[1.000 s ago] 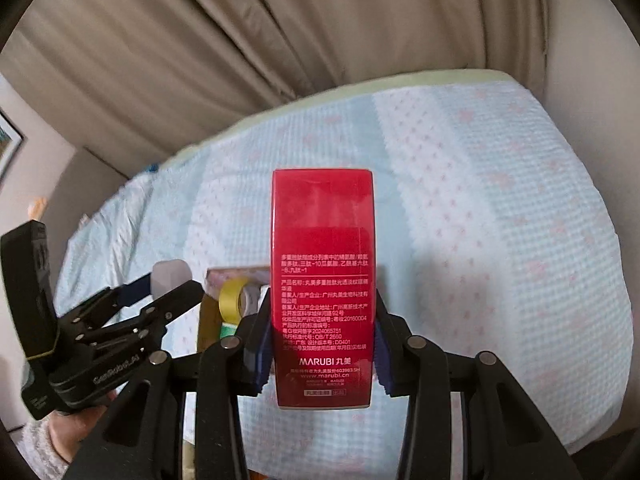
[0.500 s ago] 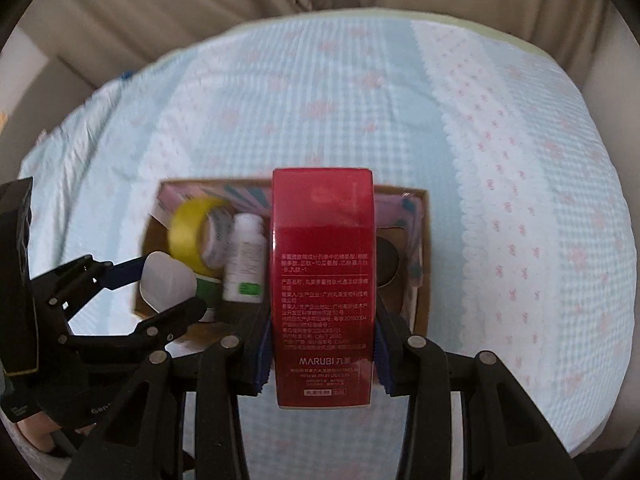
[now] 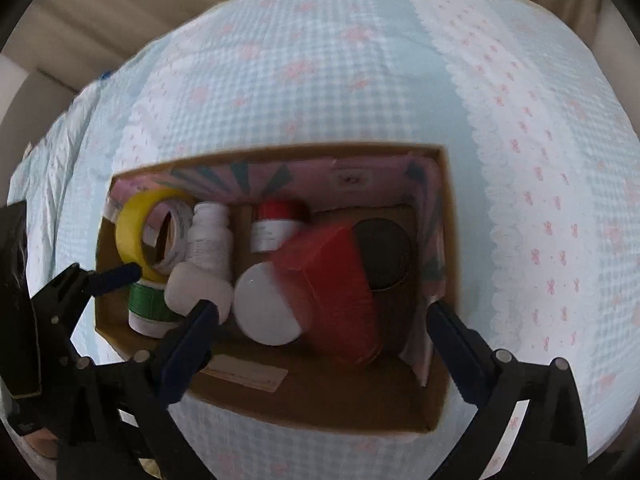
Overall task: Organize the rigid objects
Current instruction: 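Release the earbud case and red box into the box and lift both tools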
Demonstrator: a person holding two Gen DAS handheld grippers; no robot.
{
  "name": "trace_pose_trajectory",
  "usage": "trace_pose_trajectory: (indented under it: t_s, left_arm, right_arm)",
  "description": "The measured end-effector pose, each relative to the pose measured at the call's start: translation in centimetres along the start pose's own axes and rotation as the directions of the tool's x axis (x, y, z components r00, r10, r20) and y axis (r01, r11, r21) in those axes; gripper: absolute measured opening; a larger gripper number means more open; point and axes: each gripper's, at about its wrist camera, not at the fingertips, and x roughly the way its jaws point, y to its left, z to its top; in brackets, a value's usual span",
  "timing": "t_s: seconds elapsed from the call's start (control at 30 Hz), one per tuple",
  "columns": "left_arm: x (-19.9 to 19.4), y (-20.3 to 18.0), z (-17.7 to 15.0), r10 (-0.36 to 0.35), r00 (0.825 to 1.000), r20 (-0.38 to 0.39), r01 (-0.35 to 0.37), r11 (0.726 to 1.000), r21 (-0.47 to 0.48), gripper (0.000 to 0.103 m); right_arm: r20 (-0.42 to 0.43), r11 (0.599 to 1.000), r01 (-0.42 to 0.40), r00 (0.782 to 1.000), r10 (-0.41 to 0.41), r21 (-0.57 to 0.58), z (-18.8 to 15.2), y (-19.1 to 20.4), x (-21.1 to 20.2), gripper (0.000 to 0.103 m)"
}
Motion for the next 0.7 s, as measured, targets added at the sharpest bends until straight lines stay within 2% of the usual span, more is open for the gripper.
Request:
trace_pose_trajectory:
  t_s: [0.13,0.23,0.43,0.57,0.7]
  left_arm:
    - [-0.8,0.3,-0.5,0.001,1.000,0.001,-0.001,0.999,-0.039,0.103]
    - [-1.7,0.3,-0.7,0.022,1.000,0.008,-0.021,0.997,-0.069,0.103]
    - [-4.5,-0.4,-1.1,0.069,0.997,0.030,-0.065,0.991,-0.119,0.103]
    - [-7.8,-1.4,-1.5,0.105,0.993,0.056,-0.095,0.983,-0.159,0.103]
    - [-12.9,-2.7,-1.9,0.136,0.986,0.100,-0.111,0.968,-0.224,0.103]
  right_arm:
    - [0.027,0.999,0.046,0.999,-0.047,0.022,-0.8,-0.9,-1.5,0.103]
    - [0.016,0.999,0.017,1.000,-0.017,0.029,-1.1,-1.2,-2.0,0.103]
    - [0.047,0.999,-0.028,0.999,0.027,0.018,-1.4,-1.5,-3.7,0.103]
    - [0.070,0.999,-0.053,0.996,0.054,-0.011,-1.5,-1.6,-6.5,0.103]
    - [0.102,0.998,-0.050,0.993,0.053,-0.039,-1.9,-1.8,-11.1,0.103]
